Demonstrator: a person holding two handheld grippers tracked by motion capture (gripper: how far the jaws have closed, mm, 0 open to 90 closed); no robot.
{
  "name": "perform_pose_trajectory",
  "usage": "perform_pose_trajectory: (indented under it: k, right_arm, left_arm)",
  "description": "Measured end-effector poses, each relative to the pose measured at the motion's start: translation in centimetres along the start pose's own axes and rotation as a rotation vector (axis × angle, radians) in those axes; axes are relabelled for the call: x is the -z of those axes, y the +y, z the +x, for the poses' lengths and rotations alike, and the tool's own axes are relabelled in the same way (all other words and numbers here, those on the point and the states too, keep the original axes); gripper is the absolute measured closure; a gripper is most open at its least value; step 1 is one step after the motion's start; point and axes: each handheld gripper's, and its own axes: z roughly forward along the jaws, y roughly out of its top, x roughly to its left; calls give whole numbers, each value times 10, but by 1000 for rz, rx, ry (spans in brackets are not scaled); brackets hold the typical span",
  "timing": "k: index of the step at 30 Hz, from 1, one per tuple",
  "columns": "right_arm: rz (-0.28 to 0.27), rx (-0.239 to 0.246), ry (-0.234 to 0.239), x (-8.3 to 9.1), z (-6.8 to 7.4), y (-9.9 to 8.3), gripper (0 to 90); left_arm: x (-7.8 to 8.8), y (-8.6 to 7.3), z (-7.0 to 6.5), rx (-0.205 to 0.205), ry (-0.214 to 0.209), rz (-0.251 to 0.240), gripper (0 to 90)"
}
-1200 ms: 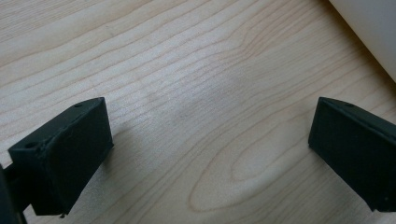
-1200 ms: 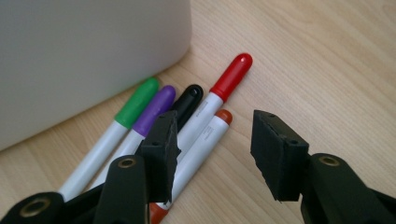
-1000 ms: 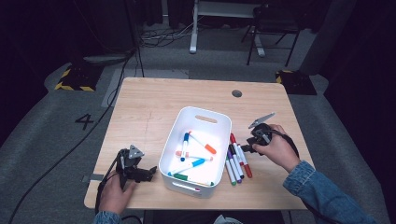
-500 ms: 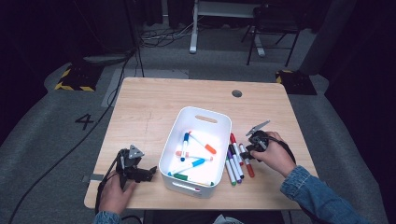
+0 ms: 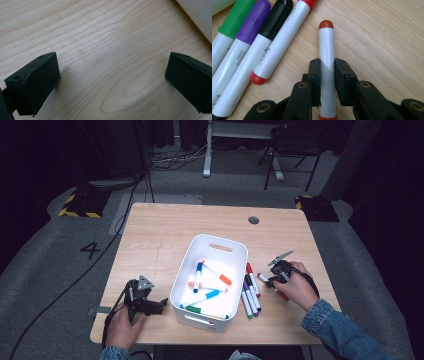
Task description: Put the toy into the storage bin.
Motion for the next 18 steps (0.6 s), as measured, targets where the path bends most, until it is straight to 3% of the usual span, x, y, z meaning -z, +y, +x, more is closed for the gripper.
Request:
perform_pose_trajectory:
  k: [10,18]
  right_arm:
    - [9,-6,-8,0,0,1,768]
    - [58,-25,14,0,-2,8,769]
  left_arm:
    - [0,0,0,4,-2,1,0]
    - [0,0,0,1,-1,1,0]
